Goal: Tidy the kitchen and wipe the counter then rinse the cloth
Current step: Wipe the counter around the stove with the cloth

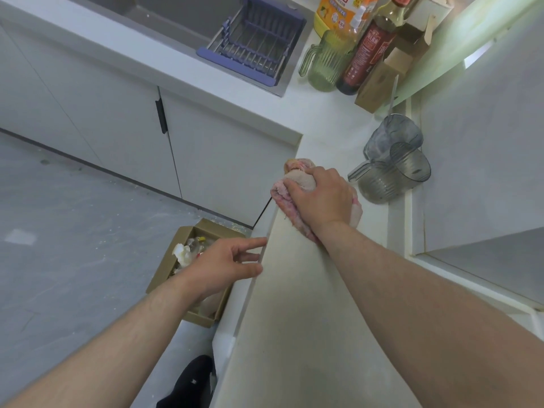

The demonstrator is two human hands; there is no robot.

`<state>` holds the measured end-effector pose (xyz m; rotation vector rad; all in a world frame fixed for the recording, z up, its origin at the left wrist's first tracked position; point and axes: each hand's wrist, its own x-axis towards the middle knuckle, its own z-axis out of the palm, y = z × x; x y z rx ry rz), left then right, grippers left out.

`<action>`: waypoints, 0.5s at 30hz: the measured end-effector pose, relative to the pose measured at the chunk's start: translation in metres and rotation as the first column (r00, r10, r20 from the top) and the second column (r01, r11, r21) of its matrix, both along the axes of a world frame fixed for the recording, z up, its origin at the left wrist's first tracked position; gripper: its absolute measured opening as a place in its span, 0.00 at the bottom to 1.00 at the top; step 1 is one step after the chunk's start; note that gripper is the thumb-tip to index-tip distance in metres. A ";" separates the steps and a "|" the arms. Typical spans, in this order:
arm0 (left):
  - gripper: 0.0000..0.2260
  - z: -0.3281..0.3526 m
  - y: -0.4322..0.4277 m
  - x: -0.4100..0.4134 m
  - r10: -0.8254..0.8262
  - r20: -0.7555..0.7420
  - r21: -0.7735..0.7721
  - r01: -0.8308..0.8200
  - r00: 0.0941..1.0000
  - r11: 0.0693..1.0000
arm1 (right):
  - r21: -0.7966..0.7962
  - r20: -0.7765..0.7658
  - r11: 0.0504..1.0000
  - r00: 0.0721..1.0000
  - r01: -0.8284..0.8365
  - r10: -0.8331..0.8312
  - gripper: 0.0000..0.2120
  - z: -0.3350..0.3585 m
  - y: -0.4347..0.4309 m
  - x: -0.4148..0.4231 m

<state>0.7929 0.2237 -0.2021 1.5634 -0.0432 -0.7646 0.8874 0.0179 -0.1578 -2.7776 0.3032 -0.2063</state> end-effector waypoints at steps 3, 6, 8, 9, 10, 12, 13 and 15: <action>0.22 0.013 -0.004 -0.005 -0.022 0.050 0.051 0.019 0.999 0.999 | -0.005 0.000 1.000 1.000 0.007 -0.007 0.25 0.000 0.002 -0.010; 0.21 0.024 -0.006 -0.011 -0.024 0.099 0.100 0.014 0.995 0.995 | -0.024 -0.015 1.000 1.000 -0.001 0.001 0.25 0.000 0.003 -0.034; 0.21 0.026 -0.005 -0.017 -0.031 0.122 0.113 0.018 0.992 0.993 | -0.028 -0.029 1.000 1.000 -0.003 0.002 0.25 0.002 0.003 -0.055; 0.21 0.027 -0.005 -0.021 -0.032 0.127 0.105 0.019 0.991 0.994 | -0.035 -0.041 0.999 0.999 0.000 -0.001 0.25 0.004 0.003 -0.066; 0.21 0.028 -0.004 -0.025 -0.031 0.131 0.092 0.019 0.991 0.996 | -0.046 -0.051 0.999 0.999 0.008 -0.010 0.25 0.004 0.003 -0.076; 0.21 0.032 -0.004 -0.034 -0.013 0.161 0.086 0.000 0.987 0.996 | -0.064 -0.061 0.998 0.998 0.014 -0.017 0.24 0.004 0.003 -0.098; 0.21 0.034 -0.005 -0.038 -0.006 0.180 0.096 -0.012 0.984 0.995 | -0.066 -0.060 0.998 0.998 0.016 -0.020 0.24 0.003 0.002 -0.108; 0.23 0.036 -0.005 -0.046 0.017 0.181 0.111 -0.038 0.983 0.993 | -0.070 -0.059 0.998 0.998 0.011 -0.015 0.23 0.003 0.002 -0.129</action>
